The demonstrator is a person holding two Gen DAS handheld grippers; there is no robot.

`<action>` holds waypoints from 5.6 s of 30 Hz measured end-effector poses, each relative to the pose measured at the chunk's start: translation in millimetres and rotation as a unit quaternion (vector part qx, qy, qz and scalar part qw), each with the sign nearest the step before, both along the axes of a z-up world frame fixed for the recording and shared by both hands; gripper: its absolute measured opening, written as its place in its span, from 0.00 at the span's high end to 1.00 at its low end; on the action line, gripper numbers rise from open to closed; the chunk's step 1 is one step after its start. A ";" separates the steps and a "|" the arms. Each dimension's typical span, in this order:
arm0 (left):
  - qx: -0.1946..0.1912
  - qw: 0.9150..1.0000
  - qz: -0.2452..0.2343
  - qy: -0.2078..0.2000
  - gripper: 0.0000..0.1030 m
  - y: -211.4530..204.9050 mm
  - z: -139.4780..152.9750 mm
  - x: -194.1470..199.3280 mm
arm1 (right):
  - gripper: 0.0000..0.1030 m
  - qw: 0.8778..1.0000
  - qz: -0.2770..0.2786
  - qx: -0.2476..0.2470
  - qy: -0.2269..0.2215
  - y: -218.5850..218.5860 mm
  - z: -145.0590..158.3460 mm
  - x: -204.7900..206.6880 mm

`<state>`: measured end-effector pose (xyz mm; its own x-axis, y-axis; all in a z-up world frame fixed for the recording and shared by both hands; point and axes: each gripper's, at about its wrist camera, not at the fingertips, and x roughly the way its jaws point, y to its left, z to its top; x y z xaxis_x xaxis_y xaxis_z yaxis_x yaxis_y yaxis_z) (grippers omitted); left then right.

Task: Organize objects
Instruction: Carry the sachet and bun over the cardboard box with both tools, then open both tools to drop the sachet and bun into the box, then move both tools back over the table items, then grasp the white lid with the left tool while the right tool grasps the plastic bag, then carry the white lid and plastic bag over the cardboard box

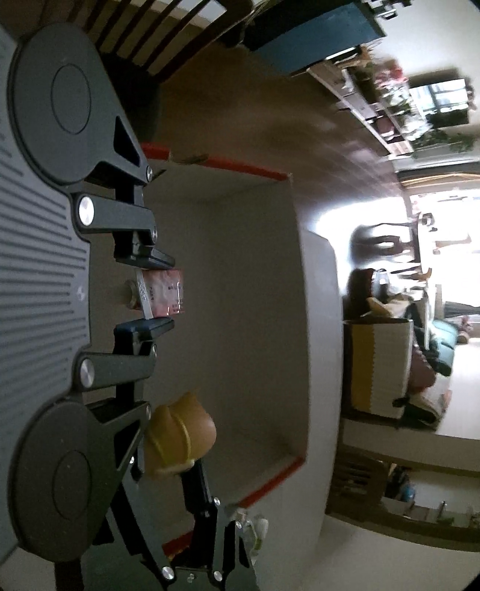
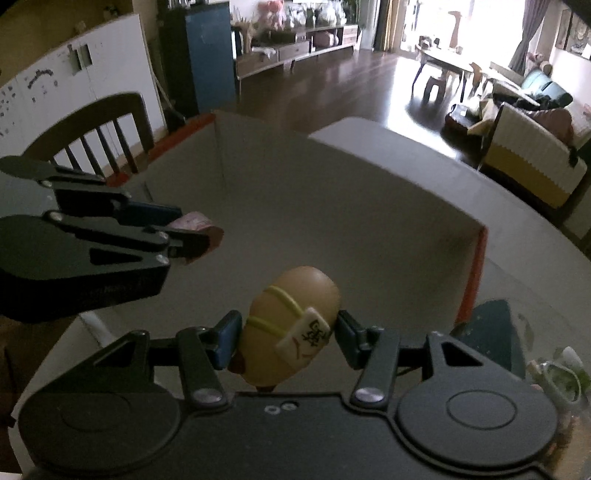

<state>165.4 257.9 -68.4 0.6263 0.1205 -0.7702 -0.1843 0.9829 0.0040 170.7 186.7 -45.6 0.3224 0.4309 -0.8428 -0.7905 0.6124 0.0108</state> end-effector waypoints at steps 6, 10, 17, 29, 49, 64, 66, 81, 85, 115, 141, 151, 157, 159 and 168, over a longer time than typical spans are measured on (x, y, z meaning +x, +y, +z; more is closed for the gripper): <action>-0.014 0.999 -0.013 0.034 0.74 4.5 -16.8 8.6 | 0.48 0.999 -0.009 -0.026 0.023 8.2 -15.6 6.7; -0.022 0.998 -0.019 0.062 0.74 5.0 -26.4 13.3 | 0.48 0.998 -0.015 -0.042 0.041 13.5 -23.1 11.7; -0.029 0.995 -0.018 0.090 0.74 8.4 -36.2 16.7 | 0.46 0.997 -0.013 -0.066 0.046 18.3 -27.2 7.9; -0.005 0.996 0.002 0.084 0.74 1.0 -25.2 9.6 | 0.40 0.998 -0.003 -0.048 0.031 10.2 -12.9 -16.4; 0.023 1.000 0.009 0.001 0.36 -43.3 38.7 -27.9 | 0.24 0.995 -0.024 0.099 0.000 -88.5 65.2 -10.0; -0.008 0.999 -0.001 -0.053 0.29 -130.4 70.4 -42.3 | 0.20 0.985 -0.089 0.145 -0.033 -203.3 78.4 -26.3; -0.018 0.998 -0.005 -0.054 0.29 -147.5 70.2 -41.9 | 0.20 0.986 -0.084 0.129 -0.058 -217.5 72.9 -30.2; -0.056 0.996 -0.044 -0.045 0.16 -253.6 47.6 -24.7 | 0.20 0.987 -0.090 0.088 -0.098 -332.5 52.9 -39.4; -0.063 0.996 -0.047 -0.033 0.14 -278.3 34.7 -14.7 | 0.20 0.983 -0.107 0.103 -0.110 -365.3 41.9 -35.7; -0.050 0.997 -0.065 0.007 0.00 -404.9 -57.6 76.8 | 0.20 0.992 -0.109 0.030 -0.063 -456.8 -26.6 83.6; -0.010 0.996 -0.090 0.009 0.59 -426.4 -86.3 96.6 | 0.55 0.996 -0.084 0.007 -0.022 -449.8 -57.6 102.3; -0.014 0.995 -0.102 0.009 0.63 -425.7 -81.7 90.6 | 0.70 0.992 -0.126 0.019 -0.010 -452.5 -46.5 86.8; -0.019 0.994 -0.109 0.008 0.63 -423.3 -77.1 83.2 | 0.75 0.987 -0.156 0.036 0.003 -457.3 -35.4 74.0; -0.024 0.994 -0.110 0.006 0.63 -420.7 -74.1 79.1 | 0.75 0.986 -0.163 0.045 0.009 -458.6 -30.3 68.0; -0.049 0.993 -0.111 -0.006 0.63 -402.4 -49.7 52.9 | 0.75 0.983 -0.166 0.069 0.020 -446.4 0.2 34.3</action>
<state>218.3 -144.5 -118.1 0.6389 -0.0972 -0.7632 0.0374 0.9947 -0.0953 205.0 -259.7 -45.4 0.4321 0.4191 -0.7986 -0.5441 0.8273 0.1398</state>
